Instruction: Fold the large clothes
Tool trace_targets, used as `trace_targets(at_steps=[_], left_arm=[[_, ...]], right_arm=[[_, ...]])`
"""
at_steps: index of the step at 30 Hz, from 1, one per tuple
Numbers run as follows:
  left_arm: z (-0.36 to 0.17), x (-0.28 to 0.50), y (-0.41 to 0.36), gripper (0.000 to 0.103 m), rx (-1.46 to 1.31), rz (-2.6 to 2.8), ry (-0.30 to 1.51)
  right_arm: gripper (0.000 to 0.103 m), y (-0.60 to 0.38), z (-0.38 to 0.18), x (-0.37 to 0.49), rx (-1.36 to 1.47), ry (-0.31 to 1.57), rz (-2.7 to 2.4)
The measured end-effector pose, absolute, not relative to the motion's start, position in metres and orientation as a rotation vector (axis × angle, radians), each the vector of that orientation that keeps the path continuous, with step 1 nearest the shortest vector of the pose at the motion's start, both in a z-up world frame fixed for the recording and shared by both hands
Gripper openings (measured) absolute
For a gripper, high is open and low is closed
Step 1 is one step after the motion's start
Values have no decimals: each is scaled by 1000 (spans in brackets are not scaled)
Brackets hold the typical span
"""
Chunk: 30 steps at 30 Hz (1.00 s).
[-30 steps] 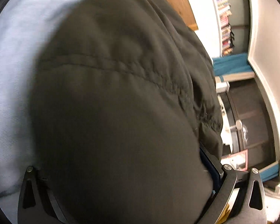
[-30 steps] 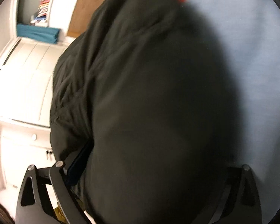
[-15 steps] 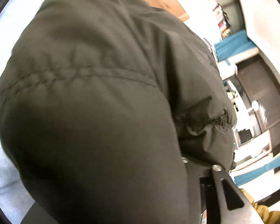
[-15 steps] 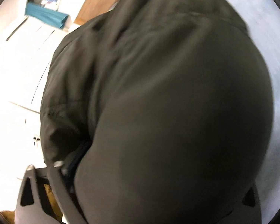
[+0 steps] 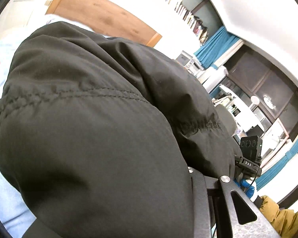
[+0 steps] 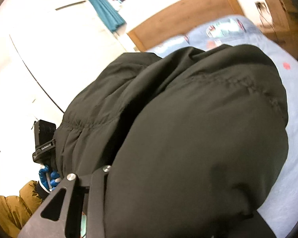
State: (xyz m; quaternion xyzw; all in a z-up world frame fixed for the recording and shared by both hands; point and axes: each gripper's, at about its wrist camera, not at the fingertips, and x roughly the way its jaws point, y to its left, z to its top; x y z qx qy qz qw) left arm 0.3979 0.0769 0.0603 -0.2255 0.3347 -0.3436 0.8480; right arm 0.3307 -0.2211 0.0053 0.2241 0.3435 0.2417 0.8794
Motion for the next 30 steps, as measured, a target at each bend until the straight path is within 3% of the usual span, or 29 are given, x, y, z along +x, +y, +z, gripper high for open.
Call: trace_targets(at_steps=[6, 12, 14, 16, 19, 22, 25, 30], left_arm=[[54, 372, 79, 27, -481, -727, 720], [-23, 382, 72, 29, -429, -653, 892], [-54, 382, 75, 33, -413, -598, 958], [-68, 381, 84, 46, -439, -572, 981], [-71, 381, 98, 65, -463, -542, 996], [-70, 376, 114, 80, -492, -519, 1002], [-70, 364, 141, 91, -539, -487, 986], [-67, 359, 157, 93, -553, -409, 990]], right_arm=[[30, -214, 40, 301, 463, 684, 514], [30, -229, -5, 308, 501, 811, 445], [30, -230, -40, 301, 525, 878, 406], [34, -238, -61, 293, 574, 903, 373], [44, -244, -65, 288, 576, 914, 340], [59, -253, -68, 281, 593, 925, 308], [71, -265, -74, 287, 625, 931, 303], [79, -313, -93, 276, 721, 941, 277]])
